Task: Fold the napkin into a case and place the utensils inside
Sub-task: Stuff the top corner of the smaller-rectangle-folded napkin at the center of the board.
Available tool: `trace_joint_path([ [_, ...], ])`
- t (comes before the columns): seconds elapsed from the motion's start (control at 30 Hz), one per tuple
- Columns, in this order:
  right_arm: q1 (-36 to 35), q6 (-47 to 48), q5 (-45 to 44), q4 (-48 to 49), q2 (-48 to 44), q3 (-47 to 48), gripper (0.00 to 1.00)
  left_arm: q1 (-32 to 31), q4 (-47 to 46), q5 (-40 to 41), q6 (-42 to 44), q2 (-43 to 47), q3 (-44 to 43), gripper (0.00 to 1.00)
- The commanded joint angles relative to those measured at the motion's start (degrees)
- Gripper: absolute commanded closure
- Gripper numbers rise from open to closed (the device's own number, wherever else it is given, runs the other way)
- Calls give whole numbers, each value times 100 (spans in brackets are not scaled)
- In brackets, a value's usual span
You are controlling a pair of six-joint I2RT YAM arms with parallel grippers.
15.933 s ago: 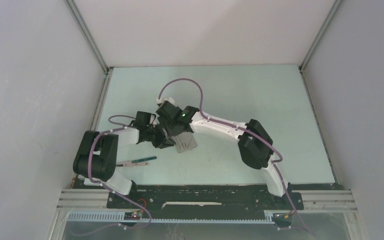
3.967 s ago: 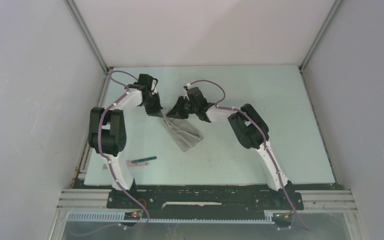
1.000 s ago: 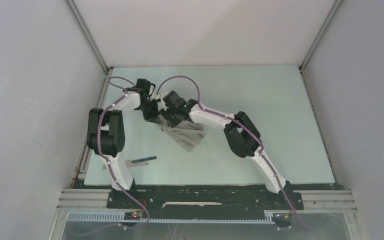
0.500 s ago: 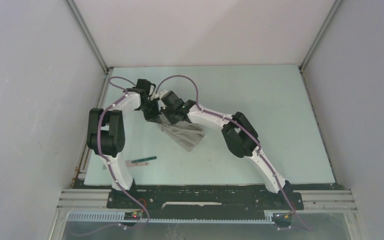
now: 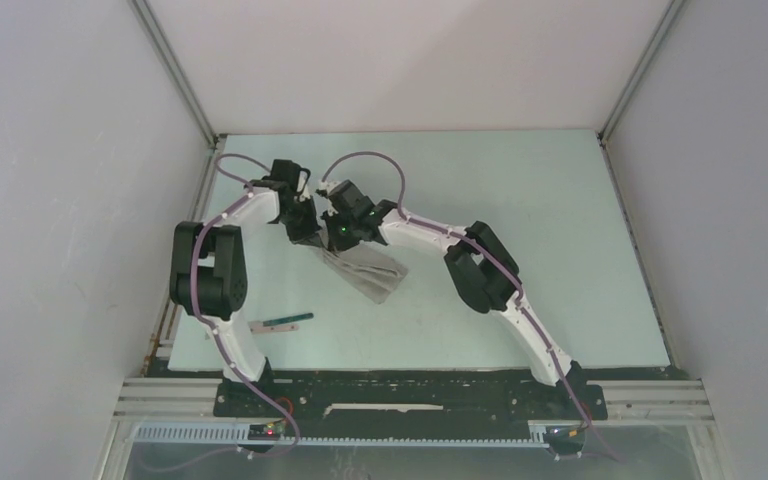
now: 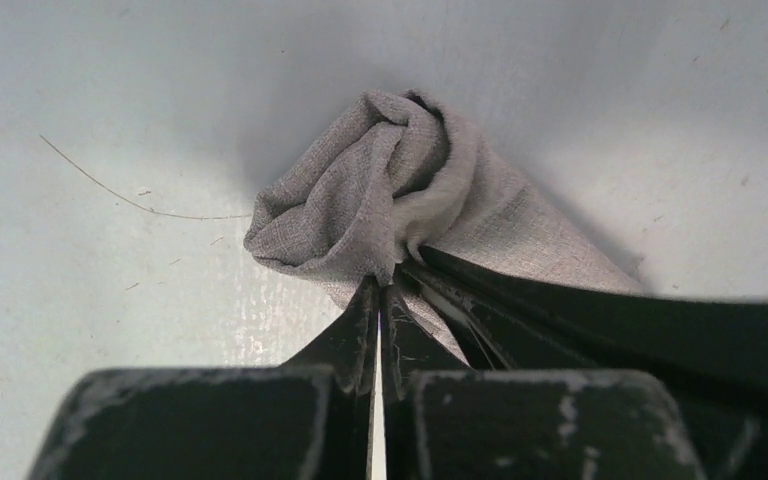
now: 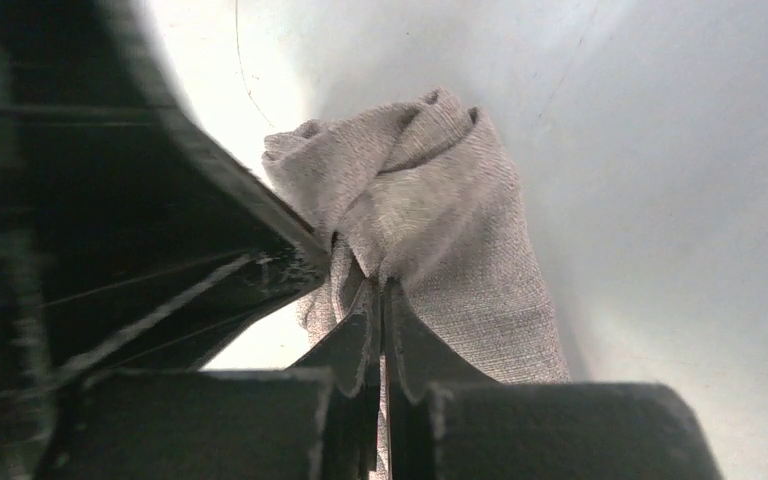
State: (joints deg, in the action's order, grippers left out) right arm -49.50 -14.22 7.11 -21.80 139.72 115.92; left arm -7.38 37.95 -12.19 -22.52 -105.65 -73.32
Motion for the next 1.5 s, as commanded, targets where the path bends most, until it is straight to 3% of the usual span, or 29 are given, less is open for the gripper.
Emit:
trace_joint_path([
  [0.0,250,-1443,1037,806,-351,-477,100,-51,-185,74,-94,373,8,100],
  [0.13,578,-2663,1637,1881,-184,-1061,99,-45,-161,30,-132,431,2,100],
  [0.3,707,-3106,2211,2487,170,-1078,92,-32,-69,74,-111,405,7,100],
  [0.5,783,-3338,2508,3157,-206,-1659,66,-9,-59,85,-107,330,46,100],
  [0.63,862,-3766,2869,3468,96,-1456,61,-9,-124,-6,-192,349,103,100],
  [0.8,880,-4238,2787,3653,370,-1445,62,-9,-144,19,-189,395,112,100],
  [1.13,585,-3711,2170,2259,632,-569,92,-3,-147,32,-172,263,-6,100],
  [1.3,307,-3514,2113,2308,404,-864,92,17,-8,-159,-175,-122,-553,100],
  [1.47,412,-3539,2111,2391,262,-1054,82,30,249,-260,-230,-589,-756,100],
])
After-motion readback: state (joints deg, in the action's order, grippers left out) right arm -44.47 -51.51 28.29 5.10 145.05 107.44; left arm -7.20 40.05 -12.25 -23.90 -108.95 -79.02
